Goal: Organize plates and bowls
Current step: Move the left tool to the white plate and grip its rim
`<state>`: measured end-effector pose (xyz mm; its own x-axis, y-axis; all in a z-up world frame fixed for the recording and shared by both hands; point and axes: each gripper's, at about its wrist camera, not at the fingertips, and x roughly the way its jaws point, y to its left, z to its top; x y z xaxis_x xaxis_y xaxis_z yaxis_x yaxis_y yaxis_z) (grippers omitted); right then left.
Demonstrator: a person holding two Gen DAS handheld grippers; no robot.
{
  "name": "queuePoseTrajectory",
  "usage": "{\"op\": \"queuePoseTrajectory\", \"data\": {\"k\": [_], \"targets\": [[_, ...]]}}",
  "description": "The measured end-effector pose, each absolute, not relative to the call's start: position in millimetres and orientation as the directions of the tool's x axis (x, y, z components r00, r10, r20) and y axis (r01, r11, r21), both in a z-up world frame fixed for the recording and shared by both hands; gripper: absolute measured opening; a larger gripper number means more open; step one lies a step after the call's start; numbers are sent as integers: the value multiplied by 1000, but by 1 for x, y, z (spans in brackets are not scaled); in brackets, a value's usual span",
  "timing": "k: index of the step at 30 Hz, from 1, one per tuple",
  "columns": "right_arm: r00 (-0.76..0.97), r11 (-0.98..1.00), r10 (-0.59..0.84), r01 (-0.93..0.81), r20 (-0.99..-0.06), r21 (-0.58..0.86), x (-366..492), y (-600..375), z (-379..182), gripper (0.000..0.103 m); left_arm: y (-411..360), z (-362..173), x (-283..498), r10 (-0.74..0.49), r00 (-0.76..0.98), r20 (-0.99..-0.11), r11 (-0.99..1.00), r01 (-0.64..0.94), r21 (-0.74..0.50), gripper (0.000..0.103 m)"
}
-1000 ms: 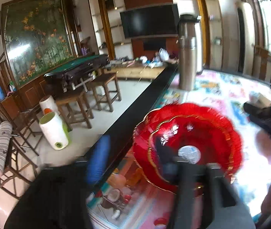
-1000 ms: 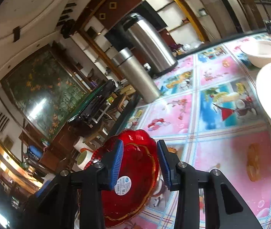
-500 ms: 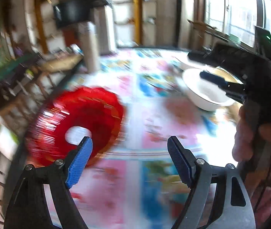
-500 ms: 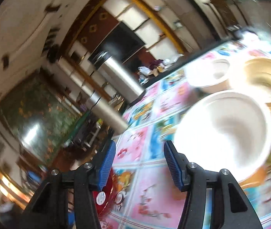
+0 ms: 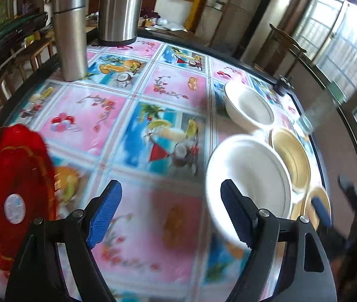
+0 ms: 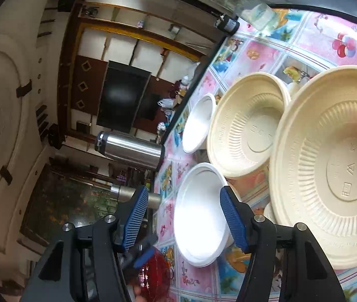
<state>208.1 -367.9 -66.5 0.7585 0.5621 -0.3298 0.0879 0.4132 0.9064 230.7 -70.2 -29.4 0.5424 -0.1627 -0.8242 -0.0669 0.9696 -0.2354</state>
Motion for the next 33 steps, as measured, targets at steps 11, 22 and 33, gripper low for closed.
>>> {"op": "queuePoseTrajectory", "data": {"k": [11, 22, 33], "targets": [[686, 620, 459, 207, -564, 756, 222, -327, -78, 62, -78, -70, 258, -316, 448, -836, 933, -12, -359, 81], [713, 692, 368, 220, -597, 688, 225, -309, -82, 62, -63, -82, 263, -443, 424, -790, 874, 5, -487, 81], [707, 682, 353, 253, -613, 686, 228, -313, -89, 45, -69, -80, 261, -473, 418, -776, 867, 64, -494, 26]]}}
